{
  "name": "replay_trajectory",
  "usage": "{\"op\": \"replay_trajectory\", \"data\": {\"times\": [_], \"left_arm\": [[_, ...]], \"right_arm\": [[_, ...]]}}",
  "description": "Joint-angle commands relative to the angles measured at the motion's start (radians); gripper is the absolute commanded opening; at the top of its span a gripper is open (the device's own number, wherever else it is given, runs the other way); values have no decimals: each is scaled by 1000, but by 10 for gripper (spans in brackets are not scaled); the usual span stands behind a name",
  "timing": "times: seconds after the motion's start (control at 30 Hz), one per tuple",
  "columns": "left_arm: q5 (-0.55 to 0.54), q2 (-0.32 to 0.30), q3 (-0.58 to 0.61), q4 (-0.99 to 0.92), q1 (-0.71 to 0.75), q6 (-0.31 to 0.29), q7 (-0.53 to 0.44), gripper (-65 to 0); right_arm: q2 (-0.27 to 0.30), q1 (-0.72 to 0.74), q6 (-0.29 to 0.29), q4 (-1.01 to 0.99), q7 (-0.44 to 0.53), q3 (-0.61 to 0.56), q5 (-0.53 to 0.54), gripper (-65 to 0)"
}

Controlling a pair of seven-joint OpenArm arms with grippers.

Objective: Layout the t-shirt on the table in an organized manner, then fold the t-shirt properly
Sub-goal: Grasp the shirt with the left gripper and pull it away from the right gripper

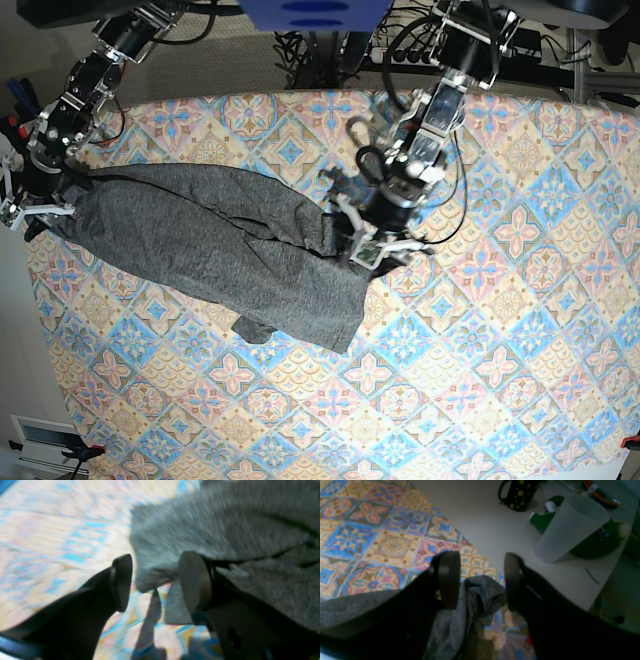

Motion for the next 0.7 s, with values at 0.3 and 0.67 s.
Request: {"op": "replay_trajectory", "data": {"times": [0.3,0.67], "left_arm": [[-3,68,-7,-91,-119,12,34,-326],[6,76,29,-270,-249,7,193,-256]], "right_arm": [[17,-16,-4,14,30,4,-6,-379],[17,-16,-4,16,30,4,-6,-379]]}}
